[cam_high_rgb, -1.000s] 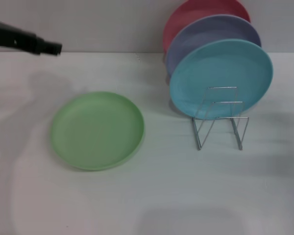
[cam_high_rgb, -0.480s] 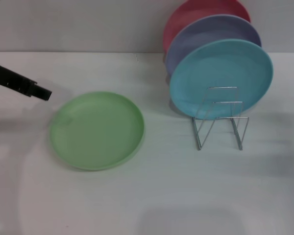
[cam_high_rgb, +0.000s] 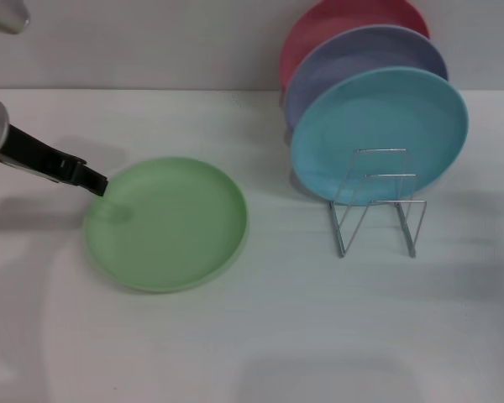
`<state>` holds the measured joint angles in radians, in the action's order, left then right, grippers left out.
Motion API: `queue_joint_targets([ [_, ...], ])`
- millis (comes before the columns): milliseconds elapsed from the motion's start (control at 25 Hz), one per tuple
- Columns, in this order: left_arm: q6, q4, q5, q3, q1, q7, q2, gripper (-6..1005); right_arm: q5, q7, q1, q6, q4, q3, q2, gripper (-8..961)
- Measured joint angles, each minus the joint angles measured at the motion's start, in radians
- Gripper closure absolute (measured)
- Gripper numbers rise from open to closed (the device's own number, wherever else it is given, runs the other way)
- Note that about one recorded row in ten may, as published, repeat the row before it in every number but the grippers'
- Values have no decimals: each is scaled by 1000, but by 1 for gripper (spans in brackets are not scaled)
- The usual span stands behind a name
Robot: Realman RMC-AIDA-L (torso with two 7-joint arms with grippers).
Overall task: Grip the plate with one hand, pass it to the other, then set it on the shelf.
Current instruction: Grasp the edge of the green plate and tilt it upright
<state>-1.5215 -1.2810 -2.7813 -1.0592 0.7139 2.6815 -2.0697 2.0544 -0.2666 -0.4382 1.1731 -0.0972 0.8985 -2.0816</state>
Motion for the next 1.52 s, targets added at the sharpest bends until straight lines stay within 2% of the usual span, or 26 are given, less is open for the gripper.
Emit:
queue_joint_targets([
  [240, 114, 118, 12, 15, 18, 72, 2, 332, 0, 1, -1, 0, 1, -5, 0, 343],
  [440, 144, 163, 16, 23, 18, 105, 2, 338, 0, 2, -1, -1, 2, -5, 0, 343],
  [920, 155, 205, 18, 40, 14, 116, 5, 351, 0, 13, -11, -13, 7, -4, 0, 343],
  [1240, 192, 284, 17, 35, 21, 113, 4, 360, 8, 14, -13, -13, 7, -4, 0, 343],
  [1520, 213, 309, 17, 33, 22, 110, 5, 368, 9, 14, -15, -15, 7, -4, 0, 342],
])
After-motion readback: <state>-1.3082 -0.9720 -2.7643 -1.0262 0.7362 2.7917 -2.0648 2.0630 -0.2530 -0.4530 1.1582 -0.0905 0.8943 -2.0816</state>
